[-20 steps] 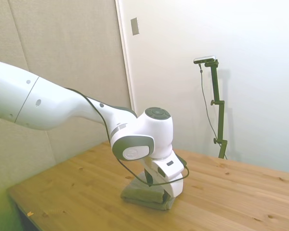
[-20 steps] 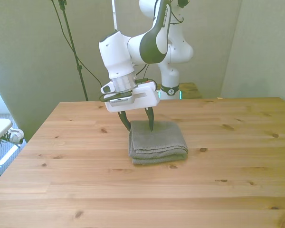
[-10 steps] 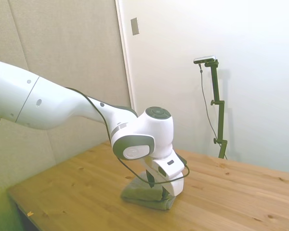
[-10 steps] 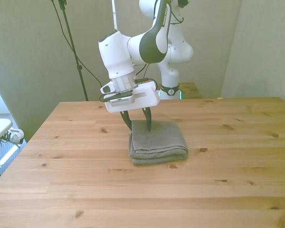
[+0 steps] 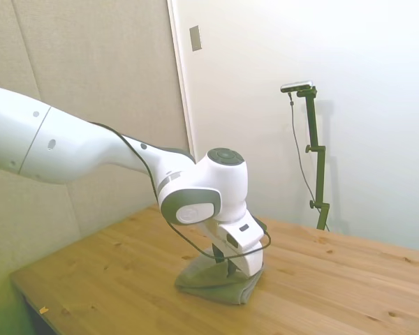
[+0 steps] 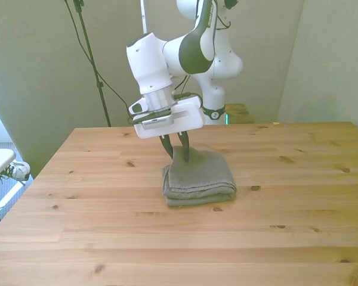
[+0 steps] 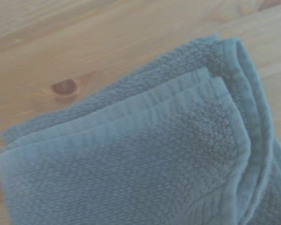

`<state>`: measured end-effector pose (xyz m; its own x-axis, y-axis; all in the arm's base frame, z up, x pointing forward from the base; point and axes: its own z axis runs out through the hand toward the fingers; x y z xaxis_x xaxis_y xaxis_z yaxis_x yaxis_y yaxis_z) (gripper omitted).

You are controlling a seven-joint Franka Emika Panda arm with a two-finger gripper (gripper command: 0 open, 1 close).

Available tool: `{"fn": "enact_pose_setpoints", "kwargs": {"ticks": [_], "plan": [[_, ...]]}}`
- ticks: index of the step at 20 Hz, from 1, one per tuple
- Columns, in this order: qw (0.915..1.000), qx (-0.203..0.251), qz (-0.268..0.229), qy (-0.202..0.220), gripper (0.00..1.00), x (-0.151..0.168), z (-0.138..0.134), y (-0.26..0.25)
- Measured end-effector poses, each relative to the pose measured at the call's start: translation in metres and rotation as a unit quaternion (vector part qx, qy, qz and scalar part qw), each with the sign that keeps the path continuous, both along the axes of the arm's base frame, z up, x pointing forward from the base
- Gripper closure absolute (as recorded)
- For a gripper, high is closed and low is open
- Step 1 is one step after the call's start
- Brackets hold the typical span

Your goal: Unfold the towel

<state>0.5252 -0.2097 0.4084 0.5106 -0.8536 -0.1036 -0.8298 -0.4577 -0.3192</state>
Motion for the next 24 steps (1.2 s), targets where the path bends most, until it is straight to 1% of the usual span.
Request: {"fn": "enact_pose_setpoints", "kwargs": {"ticks": [2,4,7,10,13,14,15,18,21,24], "plan": [[0.9997,-0.001,0.023,-0.012,1.0,0.003,0.016,0.017],[0.9988,-0.002,0.045,-0.019,1.0,0.005,0.025,0.036],[0.9944,-0.005,0.101,-0.029,1.0,0.012,0.034,0.072],[0.9845,0.005,0.173,-0.031,1.0,0.014,0.039,0.111],[0.968,0.018,0.249,-0.022,1.0,0.009,0.039,0.137],[0.9615,0.022,0.273,-0.018,0.0,0.007,0.036,0.143],[0.9545,0.024,0.297,-0.014,0.0,0.006,0.034,0.148],[0.9315,0.01,0.364,-0.006,0.0,0.005,0.02,0.164],[0.9036,0.011,0.428,-0.003,0.0,0.009,0.0,0.19],[0.8773,0.018,0.48,-0.005,0.0,0.011,-0.014,0.22]]}}
